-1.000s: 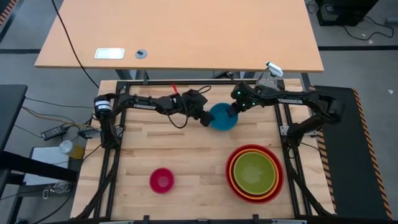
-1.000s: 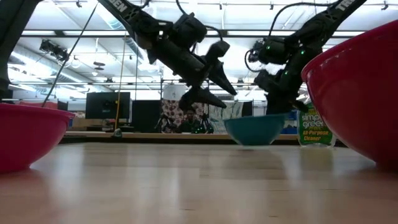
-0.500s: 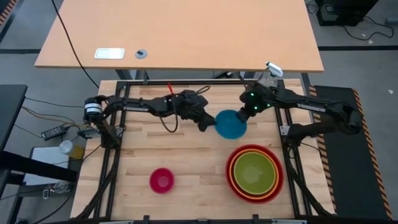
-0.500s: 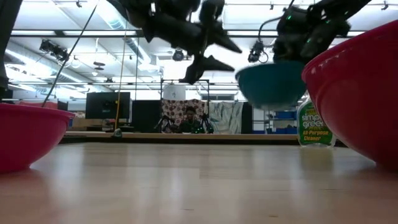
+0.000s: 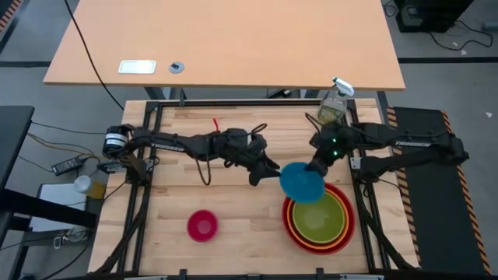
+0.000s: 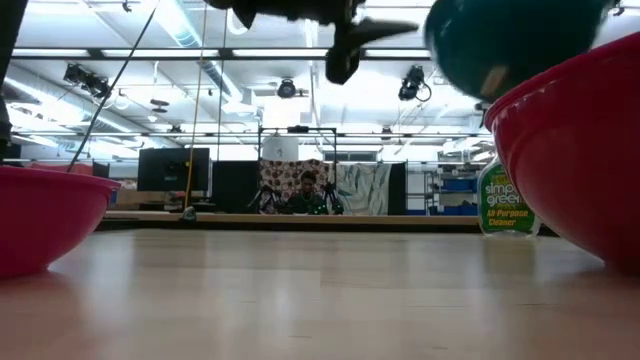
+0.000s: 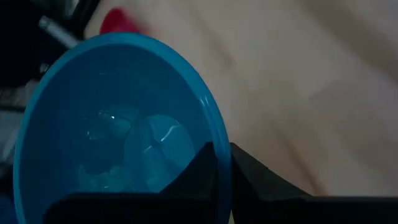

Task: Nest bowls inside each other by size order
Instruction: Stack the blue bowl on top of the green bowl

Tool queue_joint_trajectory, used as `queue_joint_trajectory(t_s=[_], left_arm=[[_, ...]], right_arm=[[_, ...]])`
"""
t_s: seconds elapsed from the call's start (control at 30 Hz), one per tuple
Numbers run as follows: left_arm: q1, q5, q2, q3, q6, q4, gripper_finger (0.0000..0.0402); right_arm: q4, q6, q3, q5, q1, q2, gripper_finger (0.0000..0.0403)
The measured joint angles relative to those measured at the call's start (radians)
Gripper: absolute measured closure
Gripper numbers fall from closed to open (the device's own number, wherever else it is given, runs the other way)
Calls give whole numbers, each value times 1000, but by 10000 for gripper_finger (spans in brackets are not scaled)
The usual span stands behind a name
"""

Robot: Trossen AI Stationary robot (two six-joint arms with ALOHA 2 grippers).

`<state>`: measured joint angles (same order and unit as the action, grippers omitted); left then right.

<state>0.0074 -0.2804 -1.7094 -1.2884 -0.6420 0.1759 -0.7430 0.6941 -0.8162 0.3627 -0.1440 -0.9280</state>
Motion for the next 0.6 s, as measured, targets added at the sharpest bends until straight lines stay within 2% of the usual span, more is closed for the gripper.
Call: queue_joint_trajectory(t_s=[0.2,0.33,0.47,0.6], left_arm=[[-82,61,-6,0,-23,-9,196],[-133,163,-6,0,-8,-21,196],[-157,238,-6,0,3,-40,196],[-163,266,-6,1,2,-53,196]], right_arm=[[-59,4,0,-35,164,16,368],[-112,0,0,-78,260,9,368],[-188,-16,0,-128,345,-6,368],[-221,-16,0,-186,419,-31,368]])
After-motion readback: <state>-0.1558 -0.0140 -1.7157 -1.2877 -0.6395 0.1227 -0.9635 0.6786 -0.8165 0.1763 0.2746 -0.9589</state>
